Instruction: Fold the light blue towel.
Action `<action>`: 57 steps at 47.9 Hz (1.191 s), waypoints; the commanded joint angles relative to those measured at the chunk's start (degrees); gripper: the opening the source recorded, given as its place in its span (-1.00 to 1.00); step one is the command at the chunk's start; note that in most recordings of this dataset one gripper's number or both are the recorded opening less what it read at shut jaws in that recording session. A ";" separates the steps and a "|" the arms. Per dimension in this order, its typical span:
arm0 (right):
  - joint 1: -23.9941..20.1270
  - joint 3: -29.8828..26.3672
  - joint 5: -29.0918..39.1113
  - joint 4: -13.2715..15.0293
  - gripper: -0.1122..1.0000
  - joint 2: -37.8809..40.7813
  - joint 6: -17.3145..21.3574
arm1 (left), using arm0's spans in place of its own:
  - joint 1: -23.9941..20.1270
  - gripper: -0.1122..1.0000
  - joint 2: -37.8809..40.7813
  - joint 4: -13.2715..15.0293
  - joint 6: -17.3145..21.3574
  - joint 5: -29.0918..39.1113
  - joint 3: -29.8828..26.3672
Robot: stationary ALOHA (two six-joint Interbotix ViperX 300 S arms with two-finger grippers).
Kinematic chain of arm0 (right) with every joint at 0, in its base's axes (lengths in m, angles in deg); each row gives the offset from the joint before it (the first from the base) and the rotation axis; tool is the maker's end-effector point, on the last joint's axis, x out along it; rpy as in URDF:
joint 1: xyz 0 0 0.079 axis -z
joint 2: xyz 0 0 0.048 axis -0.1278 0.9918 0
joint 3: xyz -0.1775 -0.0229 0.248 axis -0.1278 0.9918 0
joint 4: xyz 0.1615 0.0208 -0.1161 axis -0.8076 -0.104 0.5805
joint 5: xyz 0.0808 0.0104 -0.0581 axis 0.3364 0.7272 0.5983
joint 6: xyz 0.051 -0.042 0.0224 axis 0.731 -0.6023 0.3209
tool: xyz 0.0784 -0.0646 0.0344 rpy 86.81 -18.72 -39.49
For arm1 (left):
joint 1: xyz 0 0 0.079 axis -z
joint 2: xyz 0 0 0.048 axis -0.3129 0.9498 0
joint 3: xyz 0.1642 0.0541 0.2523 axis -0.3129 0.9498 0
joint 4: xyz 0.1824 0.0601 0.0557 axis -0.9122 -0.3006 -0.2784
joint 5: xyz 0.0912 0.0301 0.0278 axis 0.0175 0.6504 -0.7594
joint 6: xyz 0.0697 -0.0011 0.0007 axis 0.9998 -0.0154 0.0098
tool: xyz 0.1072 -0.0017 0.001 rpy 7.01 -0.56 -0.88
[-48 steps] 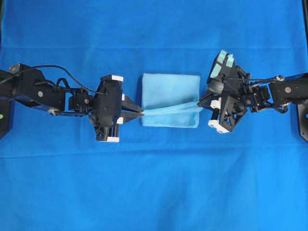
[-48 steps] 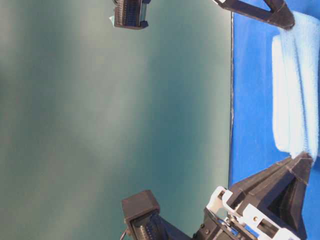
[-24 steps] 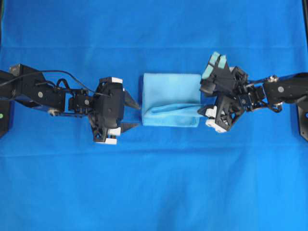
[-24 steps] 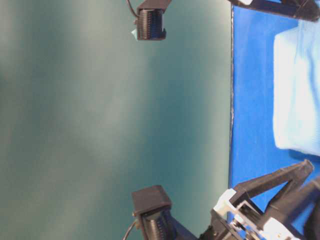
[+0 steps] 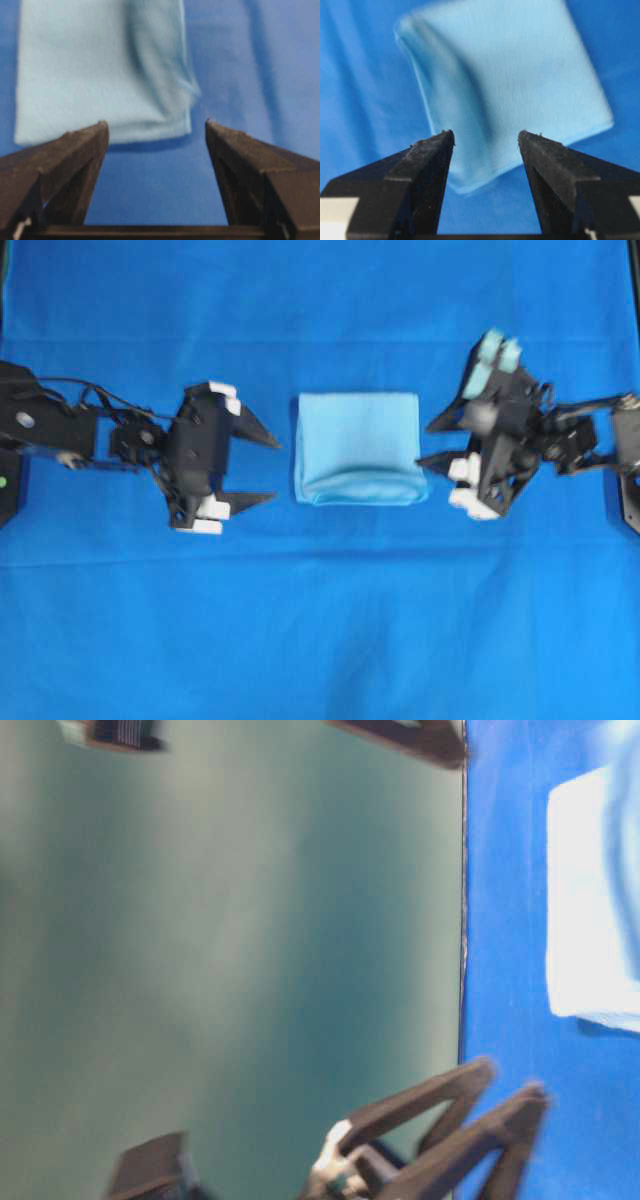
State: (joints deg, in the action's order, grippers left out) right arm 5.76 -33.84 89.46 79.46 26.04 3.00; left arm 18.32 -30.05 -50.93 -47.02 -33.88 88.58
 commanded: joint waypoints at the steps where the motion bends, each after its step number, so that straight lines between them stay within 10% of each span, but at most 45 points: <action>1: -0.62 -1.41 1.58 0.62 0.26 -4.13 -0.09 | 0.09 0.53 -5.71 0.09 0.35 0.44 0.53; 28: -0.62 7.47 6.06 6.68 0.26 -27.86 -0.44 | 0.09 0.52 -35.16 0.18 -0.88 1.23 13.71; 57: -0.53 25.75 3.96 7.03 0.25 -49.04 -0.09 | 0.09 0.49 -64.69 0.18 -3.69 12.13 26.72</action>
State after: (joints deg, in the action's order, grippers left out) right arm 5.32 -7.65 94.65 86.23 -23.36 2.82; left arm 18.32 -94.04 -50.84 -50.27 -21.75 115.48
